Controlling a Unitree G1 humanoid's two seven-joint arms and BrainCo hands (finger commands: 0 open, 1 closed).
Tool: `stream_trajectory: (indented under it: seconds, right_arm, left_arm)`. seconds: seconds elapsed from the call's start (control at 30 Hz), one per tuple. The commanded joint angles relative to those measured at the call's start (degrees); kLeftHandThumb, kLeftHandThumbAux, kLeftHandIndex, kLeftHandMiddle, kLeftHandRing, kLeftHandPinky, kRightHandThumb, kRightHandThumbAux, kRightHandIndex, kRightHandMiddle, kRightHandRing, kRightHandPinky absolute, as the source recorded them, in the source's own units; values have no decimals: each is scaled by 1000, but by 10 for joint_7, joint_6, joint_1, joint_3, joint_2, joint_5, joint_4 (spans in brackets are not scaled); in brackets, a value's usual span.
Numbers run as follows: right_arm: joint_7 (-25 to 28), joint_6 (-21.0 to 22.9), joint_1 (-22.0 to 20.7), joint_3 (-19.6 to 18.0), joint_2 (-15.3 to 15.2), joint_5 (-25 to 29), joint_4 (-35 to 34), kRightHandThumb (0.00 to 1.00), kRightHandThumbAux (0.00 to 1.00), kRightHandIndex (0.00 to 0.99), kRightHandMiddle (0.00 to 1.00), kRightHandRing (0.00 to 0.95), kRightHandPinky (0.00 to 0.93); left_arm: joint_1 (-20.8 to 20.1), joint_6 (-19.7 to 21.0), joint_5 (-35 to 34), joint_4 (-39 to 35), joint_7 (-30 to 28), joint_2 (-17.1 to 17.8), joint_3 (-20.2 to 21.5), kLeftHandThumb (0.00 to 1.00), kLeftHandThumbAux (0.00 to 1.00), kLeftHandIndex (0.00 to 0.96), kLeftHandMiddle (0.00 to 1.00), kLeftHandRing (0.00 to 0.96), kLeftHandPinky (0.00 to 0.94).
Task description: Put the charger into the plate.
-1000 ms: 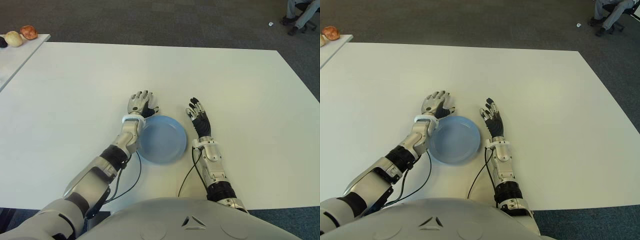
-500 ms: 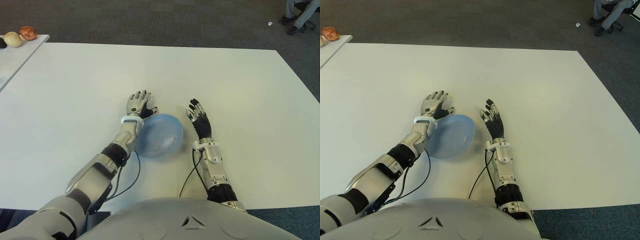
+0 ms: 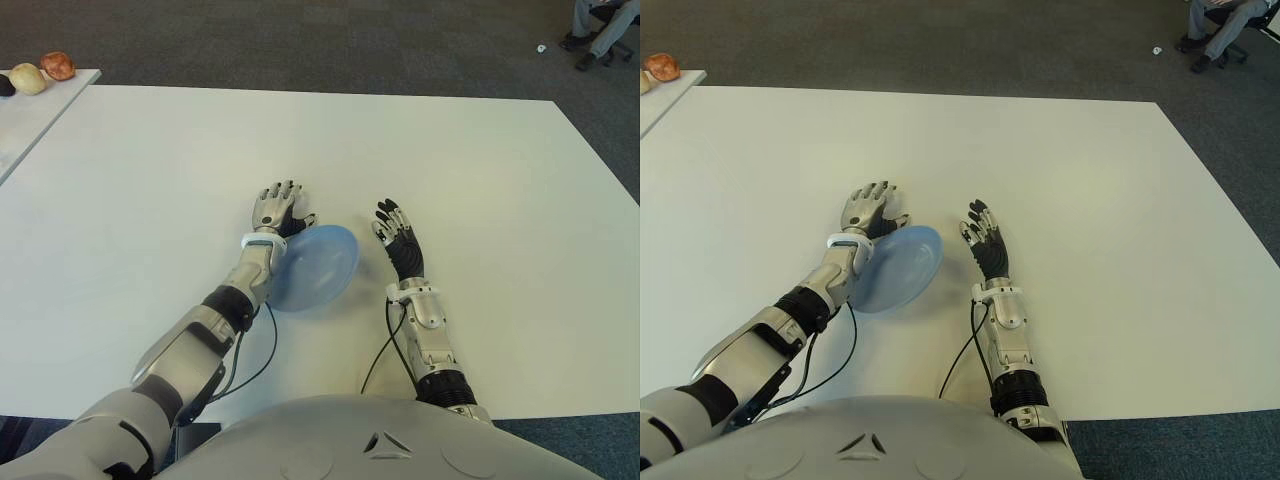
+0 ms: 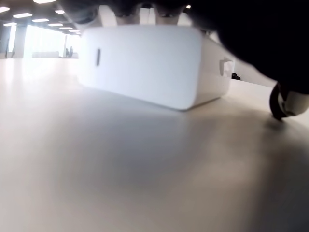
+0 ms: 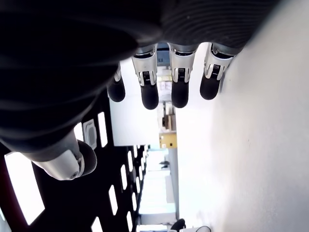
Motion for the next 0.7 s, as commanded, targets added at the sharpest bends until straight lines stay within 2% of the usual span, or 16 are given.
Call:
stream_trajectory:
  seconds: [0.03,0.33,0.7]
  right_arm:
    - [3,21,16,-2,-1,5,12,8,581,85,142,108,99]
    - [8,21,17,-4,-1,6,11,0,576,83,146,114,103]
    - [13,21,17,-5,1,7,12,2,572,89,157,129,123]
  left_arm:
    - [29,-1,-14,36,-15,1,-2,30,306,0,0,0,0]
    - [31,-15,-23,35,-1,5,2,38,325,6,0,0,9]
    - [29,-26,-28,32,2,13,3,44,356,34,41,33,79]
